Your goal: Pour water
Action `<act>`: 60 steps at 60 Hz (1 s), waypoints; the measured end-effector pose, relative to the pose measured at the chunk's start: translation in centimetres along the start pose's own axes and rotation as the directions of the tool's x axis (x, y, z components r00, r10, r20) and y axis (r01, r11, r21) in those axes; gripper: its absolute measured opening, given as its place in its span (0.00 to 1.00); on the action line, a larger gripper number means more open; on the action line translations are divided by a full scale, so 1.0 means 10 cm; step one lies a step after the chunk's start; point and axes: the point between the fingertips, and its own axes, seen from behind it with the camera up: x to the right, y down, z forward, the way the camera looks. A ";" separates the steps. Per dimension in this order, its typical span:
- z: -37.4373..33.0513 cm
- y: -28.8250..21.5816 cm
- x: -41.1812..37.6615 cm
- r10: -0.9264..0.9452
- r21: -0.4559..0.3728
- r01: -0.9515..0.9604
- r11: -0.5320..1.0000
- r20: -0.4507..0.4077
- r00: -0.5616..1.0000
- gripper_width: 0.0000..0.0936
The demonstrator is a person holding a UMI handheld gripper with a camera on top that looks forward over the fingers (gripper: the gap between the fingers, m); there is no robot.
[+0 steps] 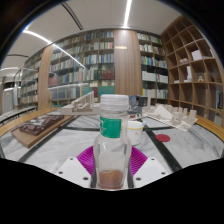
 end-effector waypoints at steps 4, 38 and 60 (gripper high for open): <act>-0.02 -0.24 -0.11 0.040 0.029 -0.041 0.999 0.046 0.998 0.44; 0.92 -2.64 -0.44 0.816 -0.435 -0.900 0.010 0.525 -0.244 0.44; 1.95 -1.57 -0.08 0.767 -0.483 -0.763 -0.430 0.250 -0.591 0.44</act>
